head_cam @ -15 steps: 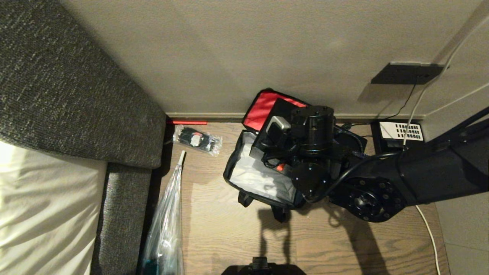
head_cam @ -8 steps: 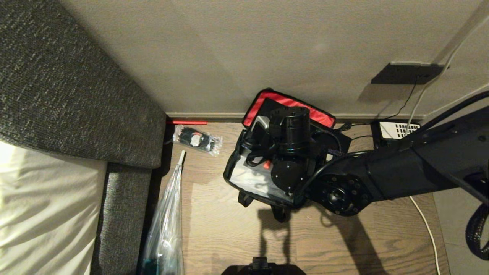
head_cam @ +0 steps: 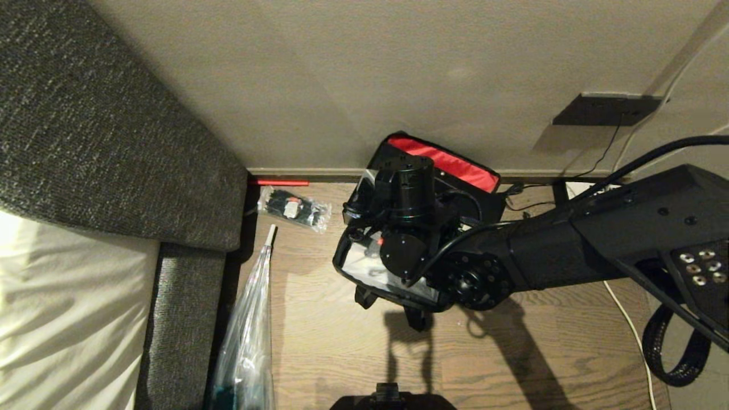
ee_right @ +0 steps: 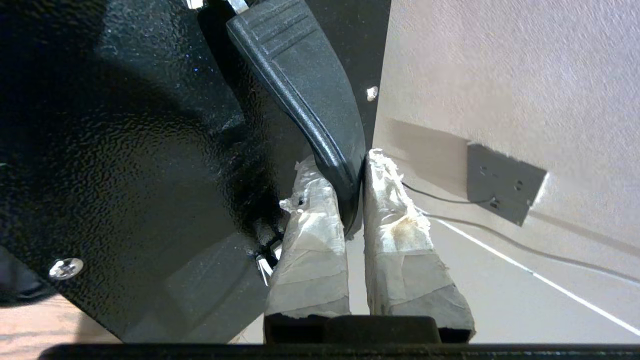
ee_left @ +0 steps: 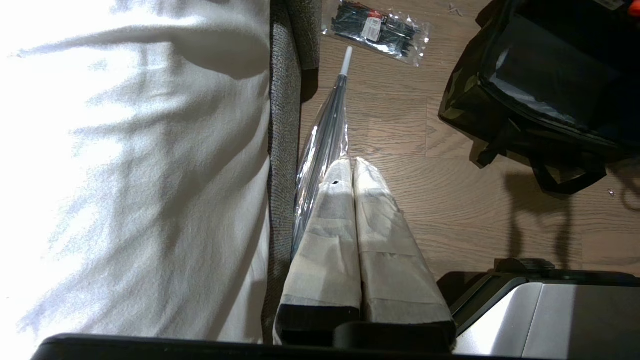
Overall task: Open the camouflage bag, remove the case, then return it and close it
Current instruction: Place the black box back
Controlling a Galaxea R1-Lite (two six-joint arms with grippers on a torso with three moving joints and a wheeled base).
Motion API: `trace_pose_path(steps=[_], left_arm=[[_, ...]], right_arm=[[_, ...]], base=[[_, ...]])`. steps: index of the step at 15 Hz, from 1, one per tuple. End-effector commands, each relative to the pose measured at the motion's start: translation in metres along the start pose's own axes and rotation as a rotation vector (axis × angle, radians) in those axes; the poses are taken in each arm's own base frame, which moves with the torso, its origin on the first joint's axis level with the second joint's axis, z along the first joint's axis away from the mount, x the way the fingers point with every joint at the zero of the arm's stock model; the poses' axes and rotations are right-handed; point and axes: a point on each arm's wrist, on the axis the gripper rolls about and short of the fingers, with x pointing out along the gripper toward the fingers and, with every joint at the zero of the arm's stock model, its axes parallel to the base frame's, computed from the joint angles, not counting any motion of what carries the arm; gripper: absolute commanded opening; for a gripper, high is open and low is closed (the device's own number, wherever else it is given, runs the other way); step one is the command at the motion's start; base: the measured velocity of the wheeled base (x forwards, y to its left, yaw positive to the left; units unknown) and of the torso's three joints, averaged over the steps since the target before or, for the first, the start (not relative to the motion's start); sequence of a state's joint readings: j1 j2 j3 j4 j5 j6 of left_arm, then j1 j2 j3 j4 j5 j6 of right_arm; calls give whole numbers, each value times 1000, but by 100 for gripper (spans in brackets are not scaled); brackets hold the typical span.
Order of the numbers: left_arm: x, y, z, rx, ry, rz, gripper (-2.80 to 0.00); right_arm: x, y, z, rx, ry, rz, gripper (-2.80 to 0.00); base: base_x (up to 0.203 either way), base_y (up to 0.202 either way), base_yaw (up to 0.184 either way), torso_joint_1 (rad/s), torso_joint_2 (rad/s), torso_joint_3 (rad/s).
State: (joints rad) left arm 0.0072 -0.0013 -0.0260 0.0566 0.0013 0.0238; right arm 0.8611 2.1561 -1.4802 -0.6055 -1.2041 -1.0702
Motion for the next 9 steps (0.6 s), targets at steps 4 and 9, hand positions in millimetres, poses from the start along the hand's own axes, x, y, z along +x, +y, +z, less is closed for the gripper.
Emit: trace_pose_path(steps=[4,9], left_arm=[[0,0,0,-1,1,1,-280],[0,0,0,-1,1,1,-280]], right_arm=[[-1,23,2,-19,2,14,-280],[0,30,-1,-32,7,20,-280]], base=[[0,0,0,0,0,0],[0,0,0,0,0,0]])
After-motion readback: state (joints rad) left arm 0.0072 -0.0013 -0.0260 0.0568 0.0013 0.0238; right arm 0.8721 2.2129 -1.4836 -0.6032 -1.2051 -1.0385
